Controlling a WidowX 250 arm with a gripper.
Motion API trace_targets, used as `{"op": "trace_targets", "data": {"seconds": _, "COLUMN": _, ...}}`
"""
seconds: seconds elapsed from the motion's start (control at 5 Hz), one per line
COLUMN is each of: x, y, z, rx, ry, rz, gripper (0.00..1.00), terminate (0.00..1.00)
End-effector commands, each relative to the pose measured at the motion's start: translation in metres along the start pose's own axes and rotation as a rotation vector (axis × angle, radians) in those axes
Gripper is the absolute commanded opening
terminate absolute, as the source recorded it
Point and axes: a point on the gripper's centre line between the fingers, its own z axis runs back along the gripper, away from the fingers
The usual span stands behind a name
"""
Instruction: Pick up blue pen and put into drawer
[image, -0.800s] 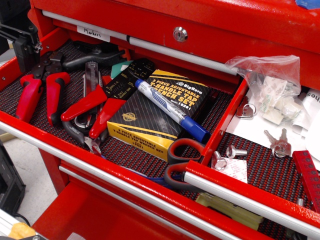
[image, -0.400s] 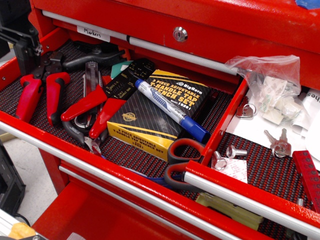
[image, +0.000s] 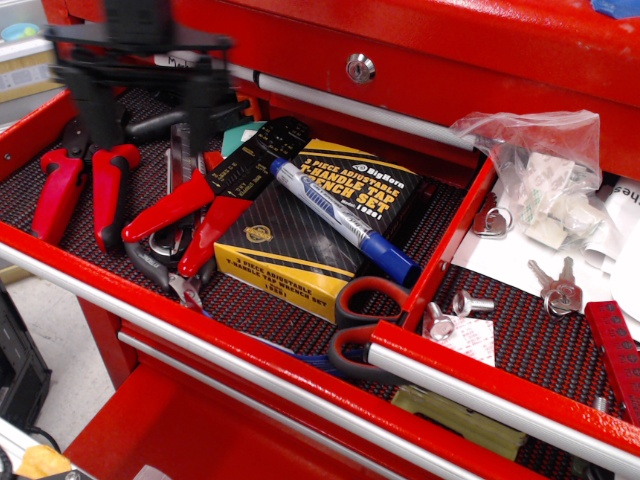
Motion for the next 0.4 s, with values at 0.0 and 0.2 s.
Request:
{"op": "trace_targets", "data": {"seconds": 0.0, "x": -0.015, "y": -0.082, "z": 0.015, "rx": -0.074, "ry": -0.144, "rz": 0.393, "gripper": 1.0, "terminate": 0.0}}
{"op": "trace_targets", "data": {"seconds": 0.2, "x": -0.022, "y": -0.111, "z": 0.006, "rx": -0.119, "ry": -0.173, "rz": 0.383, "gripper": 1.0, "terminate": 0.0}}
